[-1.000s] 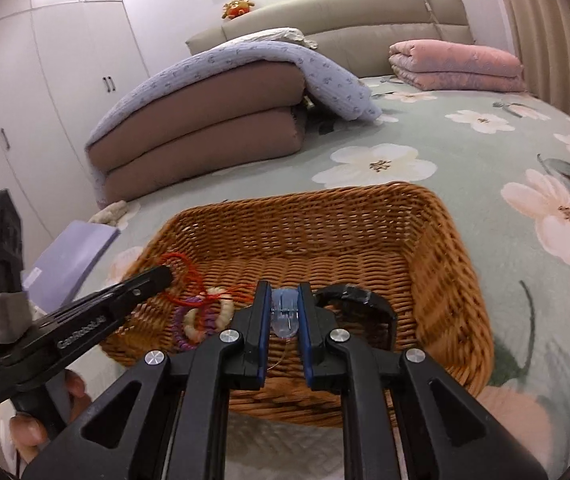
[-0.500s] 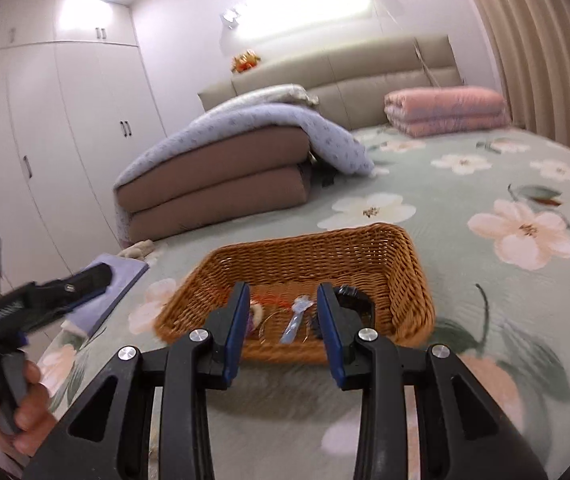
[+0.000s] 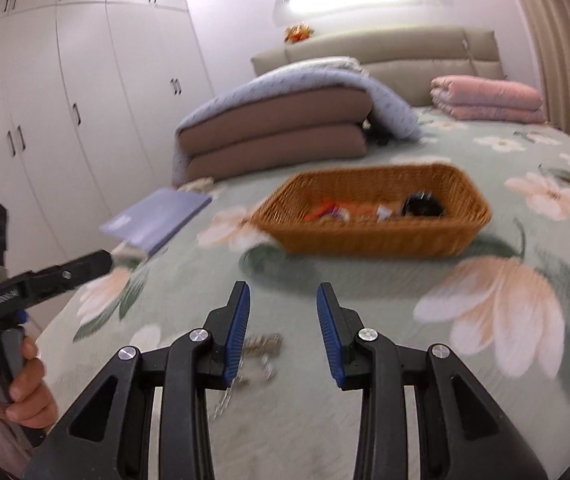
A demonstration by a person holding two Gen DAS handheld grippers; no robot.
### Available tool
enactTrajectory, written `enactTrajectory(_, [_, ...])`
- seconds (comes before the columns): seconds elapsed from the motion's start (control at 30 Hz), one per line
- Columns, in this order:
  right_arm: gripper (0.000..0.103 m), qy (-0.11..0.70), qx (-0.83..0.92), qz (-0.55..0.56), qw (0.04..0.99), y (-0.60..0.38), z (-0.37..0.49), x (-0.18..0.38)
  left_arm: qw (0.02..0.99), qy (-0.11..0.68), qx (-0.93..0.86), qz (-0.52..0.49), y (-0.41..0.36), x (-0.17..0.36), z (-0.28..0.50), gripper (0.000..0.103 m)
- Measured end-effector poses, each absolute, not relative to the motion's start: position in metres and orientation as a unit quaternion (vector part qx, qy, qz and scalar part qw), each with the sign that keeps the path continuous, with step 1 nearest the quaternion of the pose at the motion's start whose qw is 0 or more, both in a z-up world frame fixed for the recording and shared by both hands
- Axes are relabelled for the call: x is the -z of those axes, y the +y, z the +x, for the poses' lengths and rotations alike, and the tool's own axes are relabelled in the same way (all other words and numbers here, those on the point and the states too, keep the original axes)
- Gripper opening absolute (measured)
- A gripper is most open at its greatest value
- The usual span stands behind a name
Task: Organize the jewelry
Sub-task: 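Grasp the clear bead bracelet with the left gripper while the right gripper grasps a small silver earring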
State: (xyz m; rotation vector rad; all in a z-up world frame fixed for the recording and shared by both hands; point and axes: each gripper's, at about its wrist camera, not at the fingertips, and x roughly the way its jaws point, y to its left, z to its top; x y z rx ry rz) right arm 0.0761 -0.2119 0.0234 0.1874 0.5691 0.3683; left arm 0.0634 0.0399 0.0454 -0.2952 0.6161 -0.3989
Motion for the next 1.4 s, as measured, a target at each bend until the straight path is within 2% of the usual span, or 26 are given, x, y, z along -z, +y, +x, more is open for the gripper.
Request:
enactTrajectory(0.27, [0.038,0.35,-0.203,0.085,0.91,-0.207,0.098,0.011,0.894,0.407,0.176,-0.055,0.006,0.01,0.08,0.051])
enactTrajectory(0.37, [0.038,0.373,-0.235,0.027,0.897,-0.194,0.109,0.009,0.884,0.423,0.196,-0.037,-0.008,0.024,0.074,0.051])
enactTrajectory(0.6, [0.037,0.397,-0.282,-0.082,0.869,-0.17,0.13,0.022,0.89,0.427,0.157,0.027,-0.028,0.035,0.069,0.05])
enactTrajectory(0.9, [0.037,0.417,-0.301,-0.052,0.856,-0.172,0.131,0.031,0.89,0.429,0.146,0.055,-0.035,0.037,0.07,0.05])
enactTrajectory(1.2, [0.037,0.445,-0.269,-0.115,0.846,-0.143,0.128,0.046,0.887,0.432,0.146,0.07,-0.038,0.039,0.072,0.049])
enactTrajectory(1.27, [0.03,0.448,-0.266,-0.117,0.845,-0.14,0.127,0.045,0.887,0.431,0.146,0.077,-0.039,0.039,0.07,0.044])
enactTrajectory(1.3, [0.021,0.449,-0.268,-0.117,0.845,-0.139,0.126,0.045,0.887,0.431,0.146,0.081,-0.04,0.04,0.069,0.041])
enactTrajectory(1.33, [0.011,0.45,-0.268,-0.114,0.844,-0.139,0.125,0.045,0.887,0.43,0.147,0.083,-0.041,0.04,0.069,0.03])
enactTrajectory(1.37, [0.012,0.453,-0.268,-0.111,0.843,-0.14,0.123,0.045,0.887,0.43,0.148,0.083,-0.041,0.04,0.069,0.014])
enactTrajectory(1.4, [0.012,0.453,-0.268,-0.109,0.843,-0.141,0.12,0.044,0.886,0.431,0.149,0.084,-0.041,0.04,0.069,0.008])
